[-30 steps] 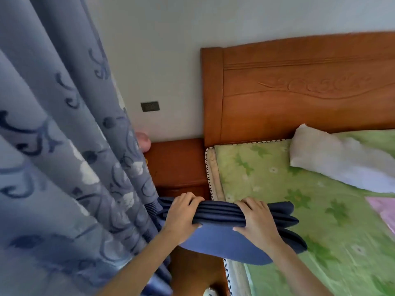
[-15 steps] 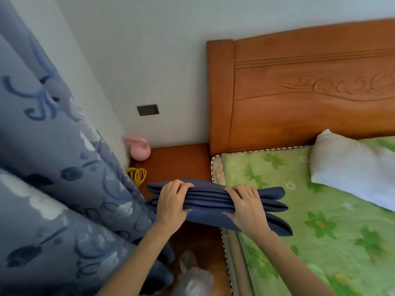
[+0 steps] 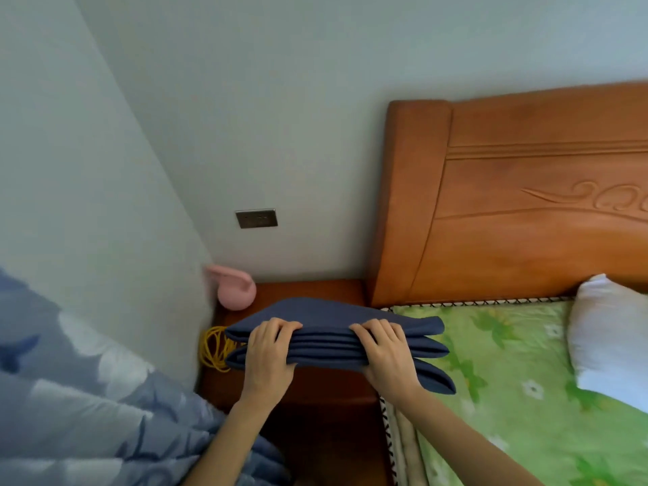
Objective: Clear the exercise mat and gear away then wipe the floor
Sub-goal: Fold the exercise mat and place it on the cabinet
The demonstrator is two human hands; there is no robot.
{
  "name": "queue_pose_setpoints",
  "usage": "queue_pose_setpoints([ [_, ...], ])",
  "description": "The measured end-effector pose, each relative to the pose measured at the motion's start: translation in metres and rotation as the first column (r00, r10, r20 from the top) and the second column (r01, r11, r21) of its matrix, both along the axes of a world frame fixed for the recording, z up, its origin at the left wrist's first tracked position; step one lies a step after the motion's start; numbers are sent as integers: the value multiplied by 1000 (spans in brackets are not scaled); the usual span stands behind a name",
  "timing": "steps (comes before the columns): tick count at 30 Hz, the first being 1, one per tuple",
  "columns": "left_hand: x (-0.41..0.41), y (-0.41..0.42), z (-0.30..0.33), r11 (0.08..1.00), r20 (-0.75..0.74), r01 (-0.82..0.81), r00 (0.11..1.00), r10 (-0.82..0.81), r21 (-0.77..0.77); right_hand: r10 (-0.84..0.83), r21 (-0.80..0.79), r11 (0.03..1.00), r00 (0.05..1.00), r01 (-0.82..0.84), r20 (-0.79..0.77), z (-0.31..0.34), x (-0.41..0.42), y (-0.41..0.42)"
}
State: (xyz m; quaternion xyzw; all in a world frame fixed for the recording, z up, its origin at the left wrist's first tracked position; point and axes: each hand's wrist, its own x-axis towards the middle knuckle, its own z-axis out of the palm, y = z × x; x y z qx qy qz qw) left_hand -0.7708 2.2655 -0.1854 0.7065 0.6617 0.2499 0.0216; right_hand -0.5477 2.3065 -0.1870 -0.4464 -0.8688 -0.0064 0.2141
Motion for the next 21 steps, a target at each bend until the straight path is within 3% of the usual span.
queue_pose_setpoints([
  [8, -42, 57, -31, 992, 22, -75, 997, 78, -96, 78, -79, 994, 997, -77, 13, -23, -45, 75],
  [21, -66, 139, -56, 994, -50, -78, 996, 74, -74, 164, -114, 980, 986, -162, 9, -53, -74, 177],
])
